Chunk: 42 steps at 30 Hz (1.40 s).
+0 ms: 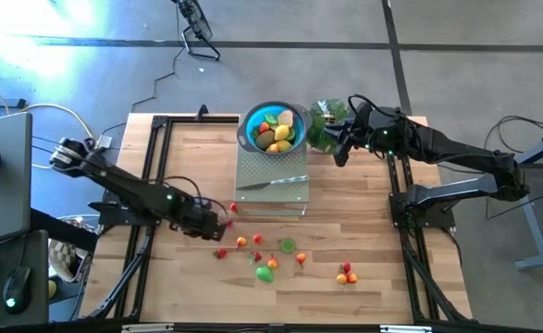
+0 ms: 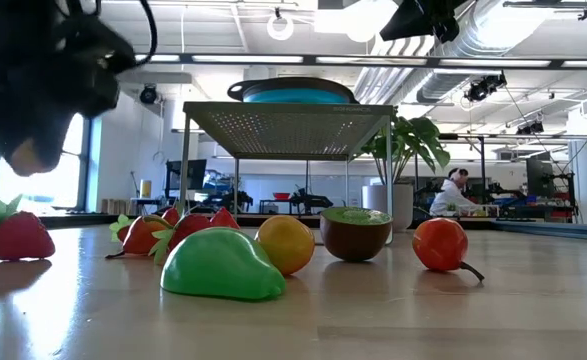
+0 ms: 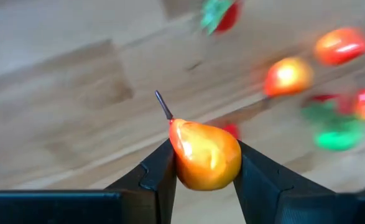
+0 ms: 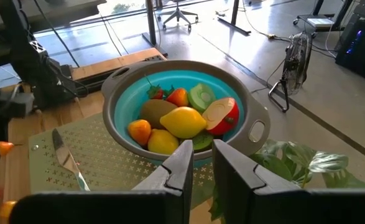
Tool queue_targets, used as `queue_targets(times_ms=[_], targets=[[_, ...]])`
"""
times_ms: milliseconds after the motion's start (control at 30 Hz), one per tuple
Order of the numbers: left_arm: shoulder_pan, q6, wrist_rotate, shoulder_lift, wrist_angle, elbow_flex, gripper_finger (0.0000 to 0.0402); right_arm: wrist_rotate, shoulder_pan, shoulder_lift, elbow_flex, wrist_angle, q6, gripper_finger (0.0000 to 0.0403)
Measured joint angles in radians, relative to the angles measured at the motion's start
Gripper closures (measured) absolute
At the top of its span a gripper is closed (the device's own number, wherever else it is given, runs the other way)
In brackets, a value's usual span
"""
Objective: Pick & Place Fruit
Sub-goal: Put the orange peach in the blue bowl on the shelf
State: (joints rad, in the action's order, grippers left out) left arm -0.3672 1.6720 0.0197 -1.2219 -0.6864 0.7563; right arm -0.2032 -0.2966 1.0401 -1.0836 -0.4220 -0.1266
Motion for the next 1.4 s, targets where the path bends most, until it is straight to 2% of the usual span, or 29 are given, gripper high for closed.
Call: queue_targets(times_ms=[200, 333, 533, 667, 767, 867, 1033, 1267, 1400], targets=[[0.001, -0.043, -0.152, 0.147, 0.023, 0.000, 0.0274, -0.008, -0.001, 0.000, 0.000, 0.009, 0.001, 0.0350], [0.001, -0.124, -0.245, 0.248, 0.082, 0.000, 0.0274, -0.008, -0.001, 0.000, 0.000, 0.008, -0.001, 0.0350], [0.012, -0.349, -0.409, 0.372, 0.219, 0.000, 0.0274, -0.008, -0.001, 0.000, 0.000, 0.011, -0.003, 0.0350], [0.092, -0.535, -0.462, 0.427, 0.331, 0.000, 0.0274, -0.029, -0.001, 0.000, 0.000, 0.012, -0.025, 0.0350], [0.177, -0.680, -0.440, 0.436, 0.420, 0.000, 0.0274, -0.060, -0.001, 0.000, 0.000, 0.012, -0.035, 0.0350], [0.266, -0.764, -0.362, 0.433, 0.490, 0.000, 0.0274, -0.061, -0.001, 0.000, 0.000, 0.012, -0.034, 0.0350], [0.402, -0.823, -0.228, 0.418, 0.526, 0.001, 0.0274, -0.093, -0.001, 0.000, 0.000, 0.012, -0.033, 0.0350], [0.548, -0.882, -0.134, 0.392, 0.606, 0.000, 0.0274, -0.141, -0.001, 0.000, 0.000, 0.012, -0.022, 0.0350], [0.616, -0.957, -0.087, 0.335, 0.629, 0.051, 0.0274, -0.143, -0.001, 0.000, 0.000, 0.012, -0.005, 0.0350]])
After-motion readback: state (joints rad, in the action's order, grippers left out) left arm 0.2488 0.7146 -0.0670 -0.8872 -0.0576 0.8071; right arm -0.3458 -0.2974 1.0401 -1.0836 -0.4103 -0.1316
